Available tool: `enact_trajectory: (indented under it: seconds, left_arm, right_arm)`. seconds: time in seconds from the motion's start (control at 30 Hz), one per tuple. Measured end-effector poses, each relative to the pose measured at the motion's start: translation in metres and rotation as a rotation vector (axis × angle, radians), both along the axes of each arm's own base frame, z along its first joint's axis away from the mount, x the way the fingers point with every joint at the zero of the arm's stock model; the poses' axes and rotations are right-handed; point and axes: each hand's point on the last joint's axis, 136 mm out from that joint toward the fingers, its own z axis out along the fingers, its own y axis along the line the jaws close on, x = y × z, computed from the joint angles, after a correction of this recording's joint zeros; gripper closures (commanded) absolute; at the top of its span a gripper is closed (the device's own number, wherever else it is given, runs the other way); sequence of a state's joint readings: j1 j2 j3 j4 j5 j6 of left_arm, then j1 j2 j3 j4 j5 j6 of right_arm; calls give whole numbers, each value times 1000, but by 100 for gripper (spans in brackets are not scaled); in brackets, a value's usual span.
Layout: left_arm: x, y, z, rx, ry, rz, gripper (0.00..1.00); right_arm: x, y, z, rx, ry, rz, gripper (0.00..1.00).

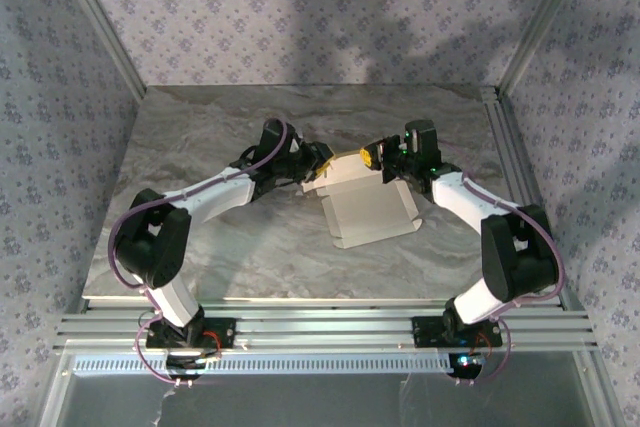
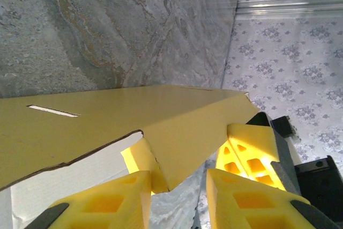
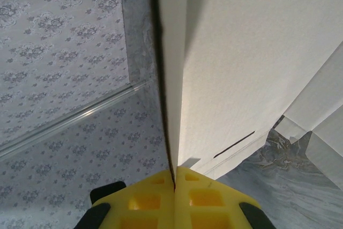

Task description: Fold the paper box

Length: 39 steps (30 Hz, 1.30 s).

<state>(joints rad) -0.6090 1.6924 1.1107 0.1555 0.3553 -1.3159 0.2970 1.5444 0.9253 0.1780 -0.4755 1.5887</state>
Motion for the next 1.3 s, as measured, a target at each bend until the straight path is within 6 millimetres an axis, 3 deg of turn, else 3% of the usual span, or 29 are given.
enact_trajectory:
  seconds: [0.43, 0.8, 0.9, 1.13, 1.23, 1.3]
  left_arm:
    - [6, 4, -2, -21, 28, 41, 70]
    - [10, 4, -14, -23, 63, 57, 88]
    - [10, 3, -15, -24, 66, 59, 100]
    - [11, 3, -15, -27, 68, 65, 100]
    - [11, 3, -14, -19, 48, 54, 72]
    - [10, 5, -9, -4, 16, 44, 65]
  right_arm:
    - [-4, -1, -3, 6, -56, 3, 100]
    - [-5, -1, -5, -5, -79, 4, 100]
    - [-6, -1, -6, -6, -79, 3, 100]
    - [-6, -2, -8, -8, -82, -2, 100]
    - [-5, -2, -7, -5, -84, -2, 100]
    - [-6, -2, -5, 5, -81, 1, 100]
